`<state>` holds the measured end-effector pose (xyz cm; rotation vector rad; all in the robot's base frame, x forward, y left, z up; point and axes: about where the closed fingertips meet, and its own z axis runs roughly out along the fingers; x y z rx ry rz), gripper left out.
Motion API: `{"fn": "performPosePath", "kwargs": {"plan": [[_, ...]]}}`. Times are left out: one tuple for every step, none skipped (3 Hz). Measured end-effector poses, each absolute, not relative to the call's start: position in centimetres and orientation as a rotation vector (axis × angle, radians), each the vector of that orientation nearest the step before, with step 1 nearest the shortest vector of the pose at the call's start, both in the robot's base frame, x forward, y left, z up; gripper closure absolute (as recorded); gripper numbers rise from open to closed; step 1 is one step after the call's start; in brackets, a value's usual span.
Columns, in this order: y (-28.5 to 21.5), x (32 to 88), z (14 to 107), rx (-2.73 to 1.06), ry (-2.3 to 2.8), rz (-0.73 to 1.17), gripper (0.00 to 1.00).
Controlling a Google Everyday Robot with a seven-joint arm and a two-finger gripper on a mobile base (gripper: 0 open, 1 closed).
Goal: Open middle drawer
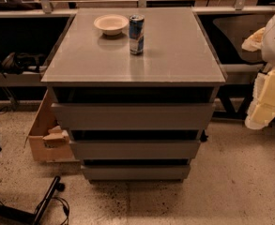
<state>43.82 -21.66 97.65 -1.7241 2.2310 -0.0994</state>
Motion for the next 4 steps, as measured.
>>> {"fn": "performPosePath", "kwargs": {"plan": [[-21.7, 43.8, 97.6, -1.724, 2.231, -0.099, 0.0], [-21.2, 43.5, 95.0, -1.739, 2.272, -0.104, 0.0], [-19.1, 41.4, 90.2, -1.79, 2.242, -0.08, 0.0], [-17.3, 39.1, 85.2, -1.877, 2.12, -0.039, 0.0]]}}
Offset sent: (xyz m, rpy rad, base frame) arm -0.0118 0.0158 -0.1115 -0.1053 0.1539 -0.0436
